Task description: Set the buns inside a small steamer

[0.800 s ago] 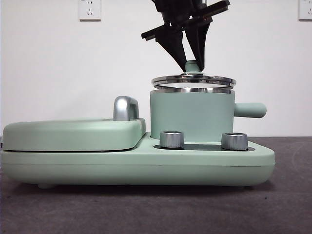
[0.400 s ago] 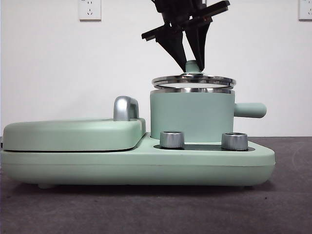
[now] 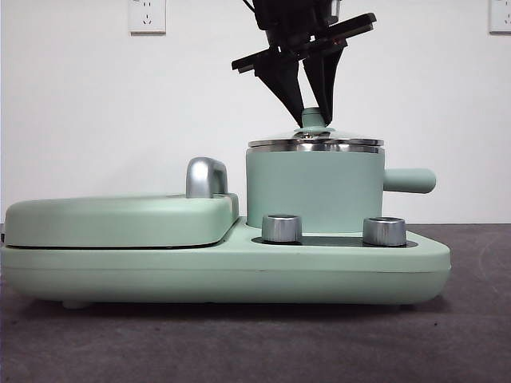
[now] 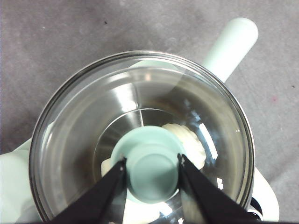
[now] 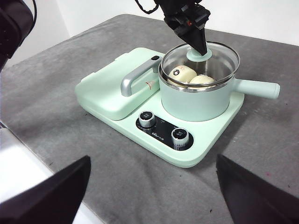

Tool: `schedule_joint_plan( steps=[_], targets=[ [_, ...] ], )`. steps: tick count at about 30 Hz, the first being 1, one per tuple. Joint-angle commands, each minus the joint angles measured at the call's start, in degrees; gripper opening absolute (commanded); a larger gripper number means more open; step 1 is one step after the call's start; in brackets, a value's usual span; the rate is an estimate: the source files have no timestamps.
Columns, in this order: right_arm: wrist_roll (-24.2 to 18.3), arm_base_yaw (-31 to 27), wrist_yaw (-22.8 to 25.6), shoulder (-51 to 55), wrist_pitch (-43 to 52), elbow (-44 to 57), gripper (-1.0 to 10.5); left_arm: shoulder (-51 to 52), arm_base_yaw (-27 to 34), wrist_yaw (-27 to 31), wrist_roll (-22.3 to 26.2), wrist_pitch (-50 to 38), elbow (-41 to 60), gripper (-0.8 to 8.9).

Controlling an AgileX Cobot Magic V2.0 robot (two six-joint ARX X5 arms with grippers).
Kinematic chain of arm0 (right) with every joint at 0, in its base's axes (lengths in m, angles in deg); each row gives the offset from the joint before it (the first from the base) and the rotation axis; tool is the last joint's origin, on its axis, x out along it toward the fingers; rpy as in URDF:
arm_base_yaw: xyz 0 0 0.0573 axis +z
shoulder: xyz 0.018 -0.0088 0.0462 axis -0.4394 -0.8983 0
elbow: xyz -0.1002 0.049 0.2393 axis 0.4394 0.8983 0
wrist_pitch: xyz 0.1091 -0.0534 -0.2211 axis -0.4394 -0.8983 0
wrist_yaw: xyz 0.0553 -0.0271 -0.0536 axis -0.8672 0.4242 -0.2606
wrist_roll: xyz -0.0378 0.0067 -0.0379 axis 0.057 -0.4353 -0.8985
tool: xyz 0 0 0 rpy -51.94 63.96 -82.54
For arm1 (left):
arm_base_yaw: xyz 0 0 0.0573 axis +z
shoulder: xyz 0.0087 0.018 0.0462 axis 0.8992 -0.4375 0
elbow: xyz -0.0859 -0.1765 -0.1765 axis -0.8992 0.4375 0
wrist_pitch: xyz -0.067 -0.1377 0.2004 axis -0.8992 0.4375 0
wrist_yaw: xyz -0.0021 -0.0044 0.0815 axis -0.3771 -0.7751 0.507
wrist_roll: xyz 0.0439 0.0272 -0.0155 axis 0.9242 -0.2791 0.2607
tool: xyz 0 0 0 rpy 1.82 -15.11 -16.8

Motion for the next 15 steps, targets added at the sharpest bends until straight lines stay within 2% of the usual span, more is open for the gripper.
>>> schedule_joint_plan(
  steps=[1,6,7,9,10,15],
  targets=[
    [0.6,0.3,0.2,0.0,0.7,-0.6,4.3,-2.0,-0.4,0.6,-0.1,2.6,-0.5,0.15],
    [0.6,0.3,0.3,0.0,0.7,-0.6,4.3,-2.0,-1.0,-2.2,-0.1,2.6,-0.5,0.39],
    [0.6,0.3,0.6,0.0,0.7,-0.6,4.3,-2.0,-1.0,-2.2,-0.5,2.6,-0.5,0.9],
    [0.6,0.3,1.4,0.0,0.7,-0.6,4.3,-1.7,-1.0,-2.2,-1.2,2.6,-0.6,3.17],
    [0.6,0.3,1.3,0.0,0.7,-0.6,4.3,-1.2,-1.0,-2.2,-1.2,2.6,-0.7,3.95],
    [0.6,0.3,1.3,0.0,0.7,-0.6,4.3,3.2,-0.9,-2.2,-1.3,2.6,-0.8,4.17]
  ],
)
